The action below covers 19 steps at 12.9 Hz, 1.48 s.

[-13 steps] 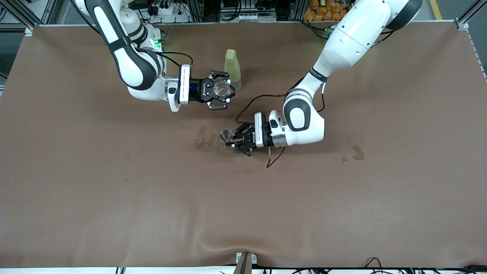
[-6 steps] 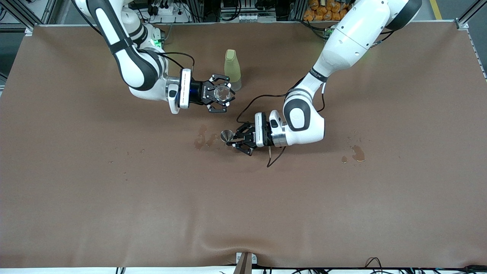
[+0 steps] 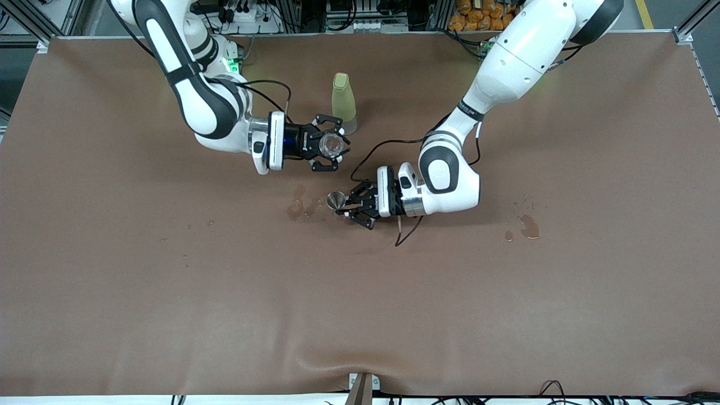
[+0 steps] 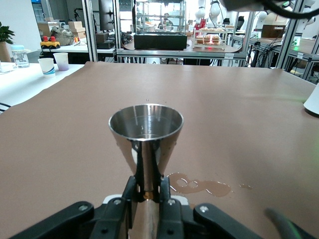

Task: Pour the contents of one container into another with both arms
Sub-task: 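Tilt the beaker rim over the jigger with the right gripper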

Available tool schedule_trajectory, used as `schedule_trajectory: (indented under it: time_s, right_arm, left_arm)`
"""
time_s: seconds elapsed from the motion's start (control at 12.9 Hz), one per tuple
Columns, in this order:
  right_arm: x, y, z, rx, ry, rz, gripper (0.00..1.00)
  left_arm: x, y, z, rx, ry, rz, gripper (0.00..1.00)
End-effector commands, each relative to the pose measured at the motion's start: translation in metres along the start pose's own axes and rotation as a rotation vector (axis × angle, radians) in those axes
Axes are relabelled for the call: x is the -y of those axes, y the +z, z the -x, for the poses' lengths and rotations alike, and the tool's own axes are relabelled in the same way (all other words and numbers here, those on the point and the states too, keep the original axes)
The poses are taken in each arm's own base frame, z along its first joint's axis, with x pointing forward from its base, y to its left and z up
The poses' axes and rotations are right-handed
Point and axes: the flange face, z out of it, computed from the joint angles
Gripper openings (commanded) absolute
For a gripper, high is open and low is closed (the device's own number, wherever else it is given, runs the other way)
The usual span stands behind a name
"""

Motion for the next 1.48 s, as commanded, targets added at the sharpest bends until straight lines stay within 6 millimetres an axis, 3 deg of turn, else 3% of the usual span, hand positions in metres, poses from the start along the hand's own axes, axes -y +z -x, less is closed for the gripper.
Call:
schedule_trajectory:
  time_s: [0.0, 0.23, 1.4]
  right_arm:
    - [-0.010, 0.018, 0.000, -0.019, 0.051, 0.006, 0.00]
    - [-0.020, 0.023, 0.005, -0.022, 0.067, 0.015, 0.00]
    - [-0.032, 0.017, 0.013, -0.022, 0.331, 0.034, 0.00]
  left_arm:
    - [-0.002, 0.000, 0.002, 0.006, 0.005, -0.011, 0.00]
    - [-0.004, -0.001, 0.006, 0.012, 0.001, -0.009, 0.00]
    - [-0.007, -0.001, 0.009, 0.017, -0.010, -0.005, 0.00]
